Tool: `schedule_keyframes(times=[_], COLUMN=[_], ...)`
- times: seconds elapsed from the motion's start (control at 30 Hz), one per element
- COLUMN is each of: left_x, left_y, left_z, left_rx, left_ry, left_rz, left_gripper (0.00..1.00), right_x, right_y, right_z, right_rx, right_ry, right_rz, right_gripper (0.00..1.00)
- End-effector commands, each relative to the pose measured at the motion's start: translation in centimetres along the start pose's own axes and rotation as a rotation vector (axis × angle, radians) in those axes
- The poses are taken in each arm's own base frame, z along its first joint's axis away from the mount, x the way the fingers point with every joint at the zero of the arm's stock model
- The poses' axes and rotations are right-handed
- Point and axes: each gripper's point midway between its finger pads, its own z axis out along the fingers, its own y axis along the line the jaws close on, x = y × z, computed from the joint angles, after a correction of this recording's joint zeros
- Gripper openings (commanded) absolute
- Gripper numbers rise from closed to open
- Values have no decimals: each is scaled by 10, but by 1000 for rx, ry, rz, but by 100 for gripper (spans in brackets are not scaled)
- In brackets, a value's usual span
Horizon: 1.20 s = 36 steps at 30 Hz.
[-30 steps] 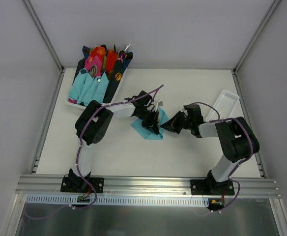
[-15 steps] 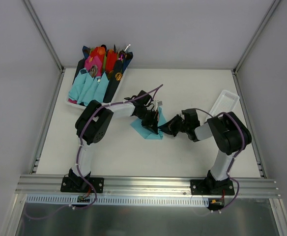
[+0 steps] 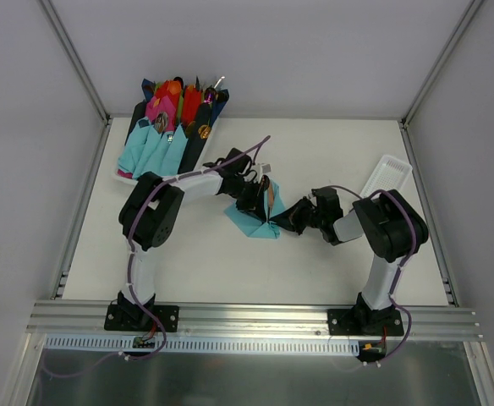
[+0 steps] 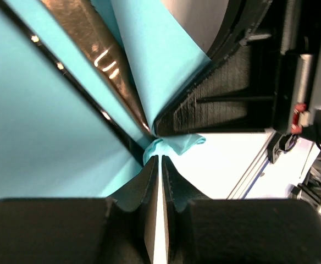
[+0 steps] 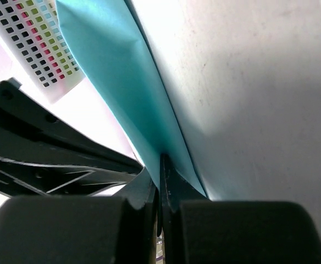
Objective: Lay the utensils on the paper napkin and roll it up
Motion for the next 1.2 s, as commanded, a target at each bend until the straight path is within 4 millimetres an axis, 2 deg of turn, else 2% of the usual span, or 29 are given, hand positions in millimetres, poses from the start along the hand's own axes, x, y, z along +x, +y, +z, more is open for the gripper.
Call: schedule_keyframes(times=[0.0, 0.07, 0.2, 0.37, 0.5, 0.63, 0.67, 0.73, 0.97, 1.17], left_x=[-11, -3, 13, 23, 20, 9, 9, 6, 18, 20], left_y=[-19, -15, 6, 20, 27, 38, 46, 52, 69, 70], left_z=[-31, -33, -32, -24, -22, -22, -20, -18, -9, -8], left_rx=[18, 10, -23, -35, -56, -70, -77, -74, -110, -116], left_ry=[-73, -66, -41, -9, -17, -43, -39, -40, -8, -6], left_rz=[86, 85, 35, 13, 12, -19, -44, -69, -120, -122], left_gripper=[7, 7, 7, 6, 5, 4, 4, 3, 1, 0], right_x=[3, 3, 3, 2, 3, 2, 4, 4, 5, 8], right_y=[-14, -14, -9, 0, 2, 4, 3, 7, 18, 26], right_z=[4, 4, 3, 1, 0, 1, 1, 2, 2, 3], right_rx=[45, 43, 33, 16, 21, 20, 24, 18, 45, 92], right_ry=[11, 12, 14, 6, 9, 10, 12, 16, 21, 24], right_rz=[33, 32, 22, 12, 4, -7, -9, -20, -76, -133], right_gripper=[0, 0, 0, 0, 0, 0, 0, 0, 0, 0])
